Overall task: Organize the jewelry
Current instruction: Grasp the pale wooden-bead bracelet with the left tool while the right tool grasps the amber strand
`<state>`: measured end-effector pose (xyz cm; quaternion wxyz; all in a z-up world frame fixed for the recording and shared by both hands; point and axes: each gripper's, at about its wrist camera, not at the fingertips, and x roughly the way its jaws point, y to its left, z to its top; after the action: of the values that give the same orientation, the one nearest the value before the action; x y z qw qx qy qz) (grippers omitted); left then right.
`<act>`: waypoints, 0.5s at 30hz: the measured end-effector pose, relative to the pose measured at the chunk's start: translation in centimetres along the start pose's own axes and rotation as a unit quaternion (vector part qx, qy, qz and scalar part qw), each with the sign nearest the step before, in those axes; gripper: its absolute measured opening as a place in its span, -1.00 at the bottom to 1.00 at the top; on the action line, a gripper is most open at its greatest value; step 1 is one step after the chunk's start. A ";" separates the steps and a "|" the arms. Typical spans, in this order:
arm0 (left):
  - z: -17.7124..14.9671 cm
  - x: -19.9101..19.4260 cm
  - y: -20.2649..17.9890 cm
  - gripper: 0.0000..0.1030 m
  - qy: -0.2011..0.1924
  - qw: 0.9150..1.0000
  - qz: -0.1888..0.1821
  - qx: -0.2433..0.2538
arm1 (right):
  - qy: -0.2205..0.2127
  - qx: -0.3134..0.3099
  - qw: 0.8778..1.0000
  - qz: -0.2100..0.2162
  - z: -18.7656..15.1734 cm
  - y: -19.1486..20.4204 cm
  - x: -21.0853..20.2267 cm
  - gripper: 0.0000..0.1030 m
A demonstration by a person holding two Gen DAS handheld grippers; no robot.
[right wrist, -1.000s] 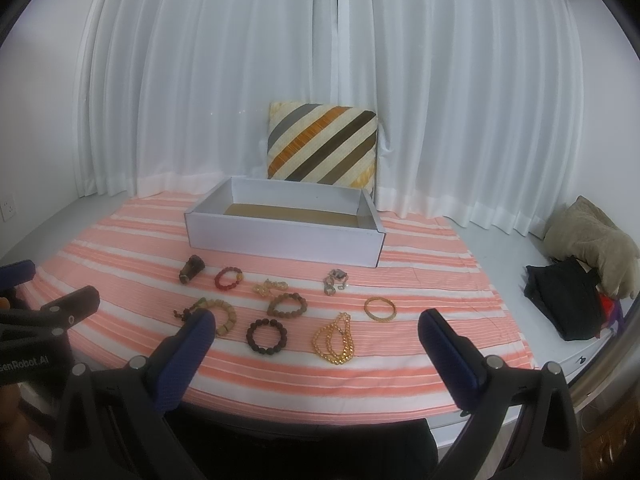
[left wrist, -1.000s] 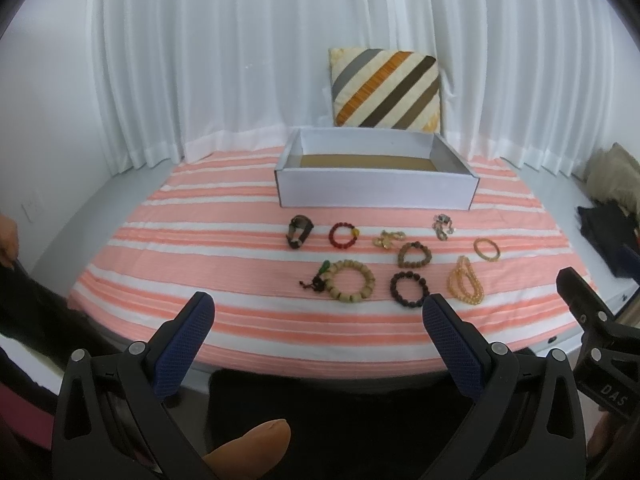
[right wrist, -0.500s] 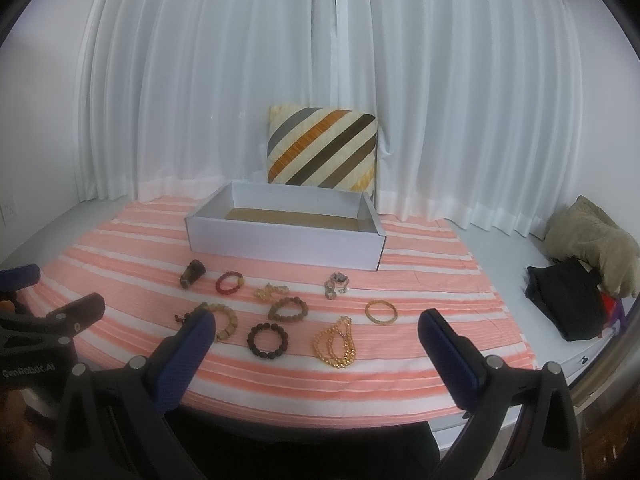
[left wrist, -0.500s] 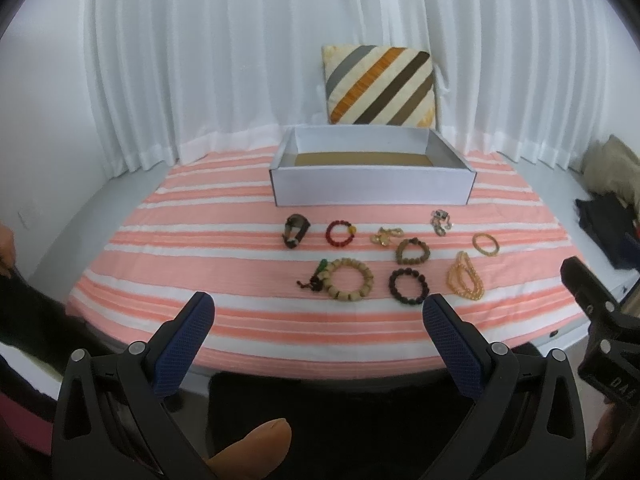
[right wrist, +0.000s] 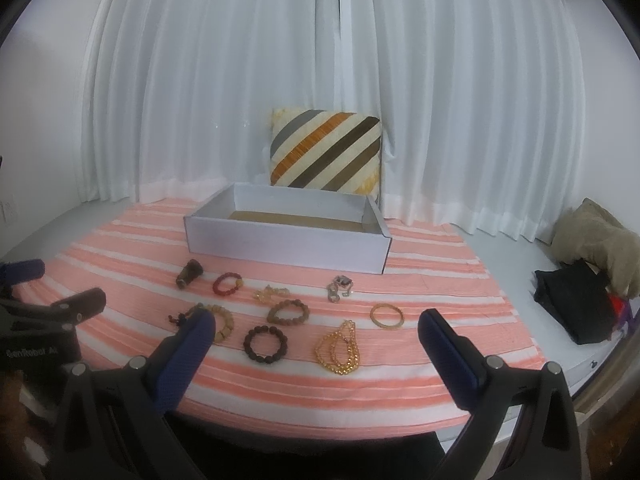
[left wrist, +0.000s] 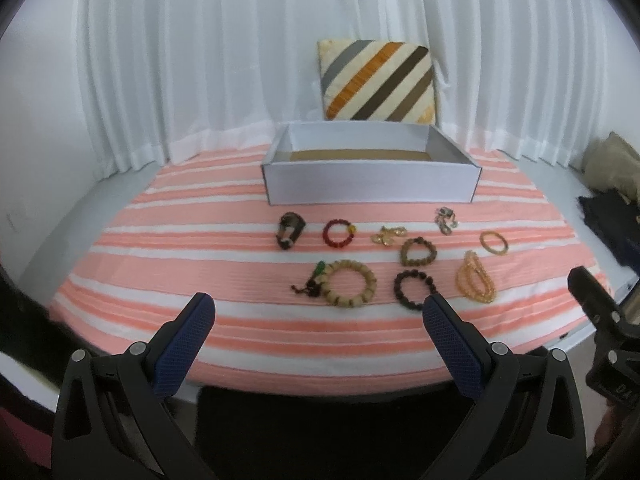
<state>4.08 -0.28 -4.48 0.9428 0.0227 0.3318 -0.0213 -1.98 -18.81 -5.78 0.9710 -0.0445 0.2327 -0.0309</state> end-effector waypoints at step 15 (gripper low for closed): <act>-0.7 12.1 0.3 0.99 0.043 0.999 -0.011 0.007 | 0.032 -0.001 0.999 0.008 -4.7 -1.8 10.8 1.00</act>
<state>13.09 -0.27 -12.66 0.9272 0.0266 0.3722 -0.0330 5.47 -21.80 -14.64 0.9632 -0.0430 0.2644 -0.0242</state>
